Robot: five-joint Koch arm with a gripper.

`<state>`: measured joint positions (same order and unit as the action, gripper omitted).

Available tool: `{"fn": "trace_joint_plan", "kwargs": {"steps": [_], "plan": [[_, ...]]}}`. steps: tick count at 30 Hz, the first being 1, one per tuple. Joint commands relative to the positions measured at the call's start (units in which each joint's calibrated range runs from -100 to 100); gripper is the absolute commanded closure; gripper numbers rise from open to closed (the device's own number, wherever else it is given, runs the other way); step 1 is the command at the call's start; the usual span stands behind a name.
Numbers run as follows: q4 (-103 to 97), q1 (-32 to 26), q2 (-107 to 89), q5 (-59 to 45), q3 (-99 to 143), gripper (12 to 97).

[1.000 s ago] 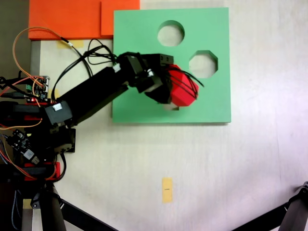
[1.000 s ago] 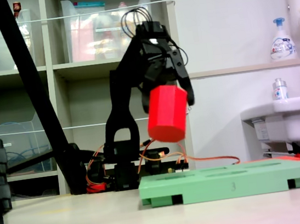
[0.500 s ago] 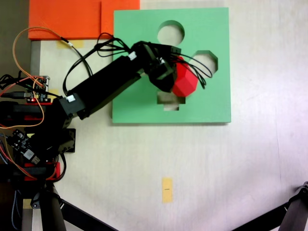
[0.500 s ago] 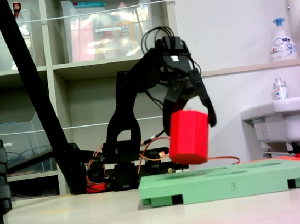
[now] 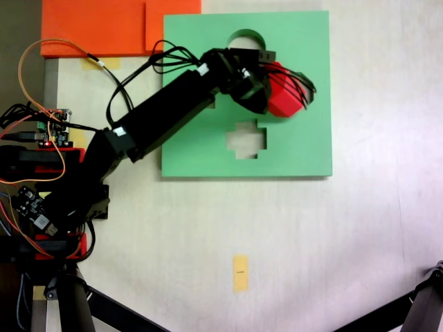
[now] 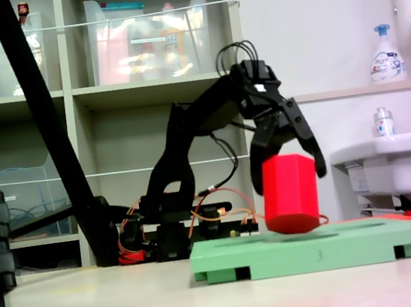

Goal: Put the octagonal pillar block into the corresponding hole

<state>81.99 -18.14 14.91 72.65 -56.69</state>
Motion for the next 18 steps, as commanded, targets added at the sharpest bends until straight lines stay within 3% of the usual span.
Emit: {"fn": "trace_joint_plan", "kwargs": {"steps": [1, 18], "plan": [[-7.1, -0.6, -0.2, 0.4, -5.0, 67.5], [-8.0, -0.8, 4.4, 0.4, -5.8, 66.4]]}}
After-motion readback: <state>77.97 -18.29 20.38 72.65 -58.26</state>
